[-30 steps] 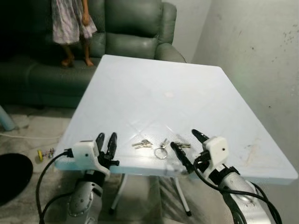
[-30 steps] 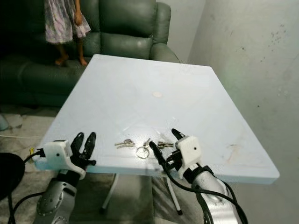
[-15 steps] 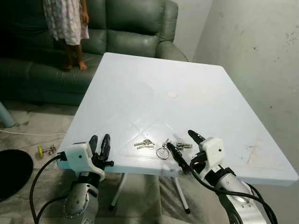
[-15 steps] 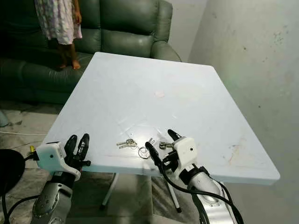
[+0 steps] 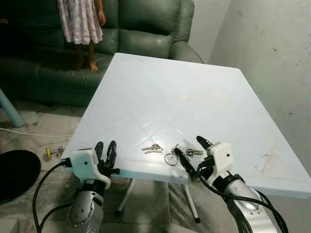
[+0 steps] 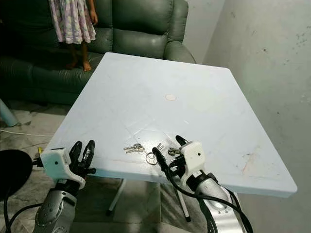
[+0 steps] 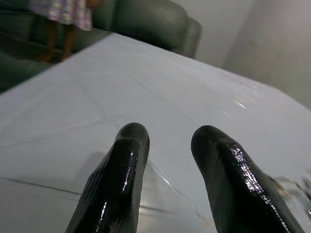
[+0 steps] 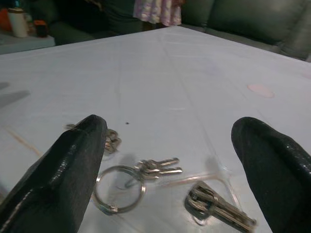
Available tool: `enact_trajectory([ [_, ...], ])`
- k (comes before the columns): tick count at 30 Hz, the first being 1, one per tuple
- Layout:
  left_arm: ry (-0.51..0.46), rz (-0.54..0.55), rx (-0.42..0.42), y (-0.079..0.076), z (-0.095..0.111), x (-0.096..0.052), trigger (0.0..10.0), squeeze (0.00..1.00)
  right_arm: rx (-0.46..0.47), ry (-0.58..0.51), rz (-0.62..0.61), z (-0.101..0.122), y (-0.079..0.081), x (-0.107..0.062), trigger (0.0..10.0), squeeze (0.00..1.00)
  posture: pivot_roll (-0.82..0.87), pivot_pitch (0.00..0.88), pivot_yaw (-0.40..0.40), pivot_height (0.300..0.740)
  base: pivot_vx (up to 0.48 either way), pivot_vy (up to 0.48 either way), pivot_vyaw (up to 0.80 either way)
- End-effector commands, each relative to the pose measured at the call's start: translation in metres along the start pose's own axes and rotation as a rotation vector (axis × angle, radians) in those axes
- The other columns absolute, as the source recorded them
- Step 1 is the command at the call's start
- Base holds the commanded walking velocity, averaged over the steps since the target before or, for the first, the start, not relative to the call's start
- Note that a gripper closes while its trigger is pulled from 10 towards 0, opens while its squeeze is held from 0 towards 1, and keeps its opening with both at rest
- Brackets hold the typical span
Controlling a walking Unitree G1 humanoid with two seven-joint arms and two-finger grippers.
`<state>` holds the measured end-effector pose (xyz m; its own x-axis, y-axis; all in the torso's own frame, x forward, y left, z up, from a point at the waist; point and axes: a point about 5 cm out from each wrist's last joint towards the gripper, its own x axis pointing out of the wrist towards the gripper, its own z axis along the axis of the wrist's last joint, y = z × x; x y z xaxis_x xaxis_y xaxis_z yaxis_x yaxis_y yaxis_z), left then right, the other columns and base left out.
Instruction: Hang keys on a hook
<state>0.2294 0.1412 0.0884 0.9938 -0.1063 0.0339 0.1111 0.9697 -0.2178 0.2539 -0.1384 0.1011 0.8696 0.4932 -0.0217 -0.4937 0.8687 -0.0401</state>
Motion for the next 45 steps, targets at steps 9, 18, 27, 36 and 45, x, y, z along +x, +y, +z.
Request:
enact_trajectory([
  [9, 0.000, -0.160, 0.095, -0.022, 0.001, -0.003, 10.0, 0.00, 0.020, 0.118, -0.113, -0.004, -0.012, 0.019, 10.0, 0.00, 0.15, 0.008, -0.115, 0.740, 0.000, 0.000, 0.00],
  [18, 0.004, -0.175, 0.105, -0.024, 0.002, -0.004, 10.0, 0.00, 0.133, 0.172, -0.157, -0.010, -0.004, 0.032, 10.0, 0.00, 0.16, 0.043, -0.125, 0.740, 0.000, 0.000, 0.00],
  [27, 0.023, -0.164, 0.112, -0.022, 0.000, -0.010, 10.0, 0.00, 0.132, 0.249, -0.193, -0.022, -0.007, 0.020, 5.0, 0.00, 0.16, 0.068, -0.129, 0.740, 0.000, 0.000, 0.00],
  [36, 0.024, -0.167, 0.112, -0.023, 0.000, -0.010, 10.0, 0.00, 0.100, 0.261, -0.196, -0.023, -0.009, 0.014, 0.0, 0.00, 0.15, 0.069, -0.128, 0.740, 0.000, 0.000, 0.00],
  [45, 0.024, -0.163, 0.116, -0.024, 0.000, -0.009, 10.0, 0.00, 0.095, 0.236, -0.198, -0.019, -0.007, 0.015, 4.0, 0.00, 0.15, 0.065, -0.127, 0.740, 0.000, 0.000, 0.00],
])
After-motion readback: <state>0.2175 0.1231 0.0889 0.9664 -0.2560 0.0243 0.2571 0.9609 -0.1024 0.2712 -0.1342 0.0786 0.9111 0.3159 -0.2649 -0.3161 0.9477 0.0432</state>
